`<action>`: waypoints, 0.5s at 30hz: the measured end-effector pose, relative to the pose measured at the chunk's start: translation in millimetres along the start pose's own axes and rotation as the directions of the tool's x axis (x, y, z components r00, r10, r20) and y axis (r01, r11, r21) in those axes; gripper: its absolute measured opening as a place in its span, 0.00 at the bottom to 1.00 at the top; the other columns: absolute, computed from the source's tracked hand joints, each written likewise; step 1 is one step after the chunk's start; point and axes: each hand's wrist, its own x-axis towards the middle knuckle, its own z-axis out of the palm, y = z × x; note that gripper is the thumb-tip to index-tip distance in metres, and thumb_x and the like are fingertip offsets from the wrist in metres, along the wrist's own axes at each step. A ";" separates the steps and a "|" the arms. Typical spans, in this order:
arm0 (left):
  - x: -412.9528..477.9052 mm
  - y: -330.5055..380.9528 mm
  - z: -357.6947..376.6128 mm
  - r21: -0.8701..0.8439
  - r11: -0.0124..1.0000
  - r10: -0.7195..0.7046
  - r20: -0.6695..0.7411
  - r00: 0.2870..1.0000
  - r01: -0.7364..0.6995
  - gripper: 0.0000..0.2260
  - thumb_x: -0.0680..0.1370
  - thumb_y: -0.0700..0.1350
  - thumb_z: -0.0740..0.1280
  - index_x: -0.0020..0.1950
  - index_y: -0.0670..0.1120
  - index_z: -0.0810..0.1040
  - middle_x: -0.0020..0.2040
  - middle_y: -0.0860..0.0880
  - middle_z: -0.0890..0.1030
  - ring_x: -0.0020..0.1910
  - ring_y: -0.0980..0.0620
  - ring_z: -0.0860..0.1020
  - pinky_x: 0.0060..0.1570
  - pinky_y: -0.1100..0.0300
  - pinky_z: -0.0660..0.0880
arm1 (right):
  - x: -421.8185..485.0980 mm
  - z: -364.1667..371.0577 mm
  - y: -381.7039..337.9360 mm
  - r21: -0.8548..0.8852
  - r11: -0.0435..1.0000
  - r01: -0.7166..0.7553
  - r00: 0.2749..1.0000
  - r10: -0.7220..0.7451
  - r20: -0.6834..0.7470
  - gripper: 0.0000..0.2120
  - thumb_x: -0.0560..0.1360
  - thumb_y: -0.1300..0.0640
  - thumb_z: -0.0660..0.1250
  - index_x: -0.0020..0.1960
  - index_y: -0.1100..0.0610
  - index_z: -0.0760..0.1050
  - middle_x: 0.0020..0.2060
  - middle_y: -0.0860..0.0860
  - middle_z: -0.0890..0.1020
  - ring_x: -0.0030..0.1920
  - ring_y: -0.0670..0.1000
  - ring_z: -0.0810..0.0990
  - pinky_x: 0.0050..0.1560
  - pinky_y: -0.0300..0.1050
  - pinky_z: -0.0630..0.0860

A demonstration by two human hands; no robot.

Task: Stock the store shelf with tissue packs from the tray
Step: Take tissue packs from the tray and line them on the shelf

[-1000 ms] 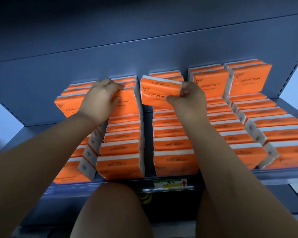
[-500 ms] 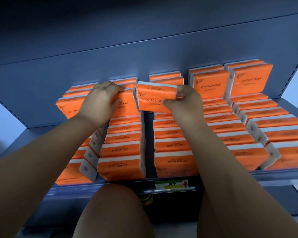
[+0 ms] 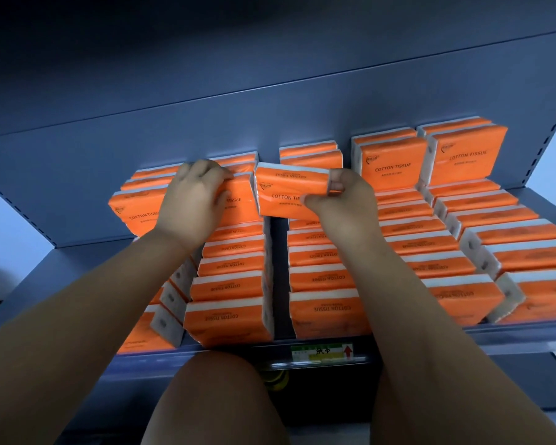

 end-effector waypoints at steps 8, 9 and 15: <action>-24.1 81.0 2.1 -0.049 0.998 -0.042 -0.193 0.980 0.033 0.18 0.74 0.39 0.61 0.61 0.38 0.81 0.62 0.43 0.82 0.69 0.33 0.70 0.72 0.49 0.62 | 5.5 -11.3 -3.9 0.019 0.998 0.063 0.998 -0.064 0.013 0.12 0.72 0.62 0.77 0.52 0.51 0.81 0.46 0.45 0.87 0.49 0.45 0.86 0.55 0.48 0.83; -24.7 85.1 3.8 -0.063 0.997 -0.057 -0.182 0.982 0.046 0.18 0.73 0.38 0.63 0.61 0.38 0.81 0.61 0.43 0.83 0.68 0.33 0.71 0.71 0.51 0.63 | 6.3 -13.0 -4.0 0.035 0.997 0.071 0.997 -0.071 -0.002 0.16 0.71 0.62 0.77 0.56 0.50 0.80 0.46 0.45 0.87 0.48 0.44 0.86 0.54 0.48 0.83; -20.3 111.9 7.5 -0.401 0.909 -0.168 -0.104 0.980 0.114 0.14 0.73 0.33 0.65 0.57 0.43 0.80 0.48 0.50 0.77 0.51 0.47 0.74 0.52 0.61 0.70 | 15.1 -23.2 5.3 0.038 0.996 0.078 0.986 -0.071 -0.151 0.18 0.72 0.59 0.77 0.58 0.54 0.76 0.48 0.45 0.85 0.49 0.44 0.85 0.54 0.47 0.83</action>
